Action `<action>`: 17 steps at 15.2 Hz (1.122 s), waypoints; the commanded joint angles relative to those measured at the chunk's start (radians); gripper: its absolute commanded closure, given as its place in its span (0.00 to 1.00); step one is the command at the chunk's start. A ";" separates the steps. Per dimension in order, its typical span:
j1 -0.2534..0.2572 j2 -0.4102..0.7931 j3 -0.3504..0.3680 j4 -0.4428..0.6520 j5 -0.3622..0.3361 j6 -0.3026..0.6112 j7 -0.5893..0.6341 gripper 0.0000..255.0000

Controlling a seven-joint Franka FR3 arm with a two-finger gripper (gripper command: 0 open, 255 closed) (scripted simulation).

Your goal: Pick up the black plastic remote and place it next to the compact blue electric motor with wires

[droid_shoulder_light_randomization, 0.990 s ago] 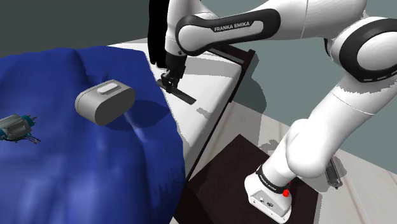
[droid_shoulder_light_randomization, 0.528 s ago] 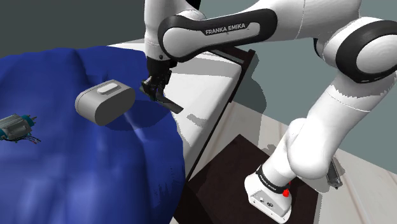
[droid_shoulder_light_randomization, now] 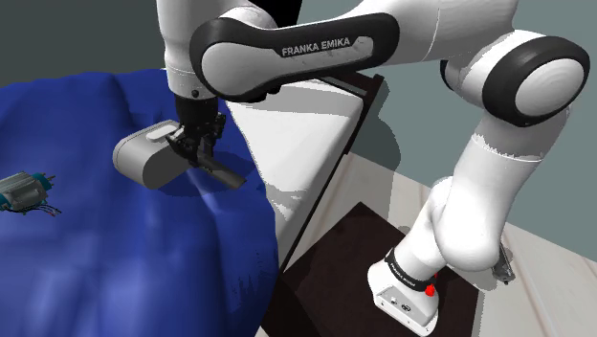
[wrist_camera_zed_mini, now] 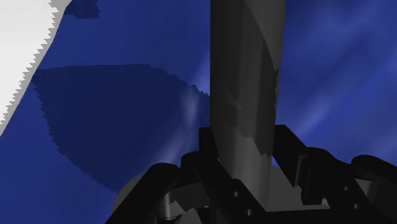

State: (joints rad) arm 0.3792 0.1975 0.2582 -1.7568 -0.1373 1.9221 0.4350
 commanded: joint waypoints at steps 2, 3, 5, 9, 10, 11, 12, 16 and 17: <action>0.046 0.070 0.022 0.095 -0.021 -0.034 0.068 1.00; 0.062 0.095 0.028 0.129 -0.028 -0.047 0.089 1.00; 0.096 0.148 0.038 0.204 -0.044 -0.074 0.129 1.00; 0.172 0.269 0.050 0.382 -0.077 -0.142 0.200 1.00; 0.193 0.304 0.052 0.434 -0.086 -0.163 0.216 1.00; 0.215 0.340 0.053 0.491 -0.095 -0.185 0.230 1.00; 0.239 0.379 0.053 0.552 -0.103 -0.210 0.244 1.00; 0.299 0.488 0.048 0.704 -0.125 -0.256 0.274 1.00; 0.297 0.486 0.048 0.688 -0.125 -0.242 0.276 1.00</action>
State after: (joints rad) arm 0.6747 0.6769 0.3076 -1.0690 -0.2609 1.6733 0.7083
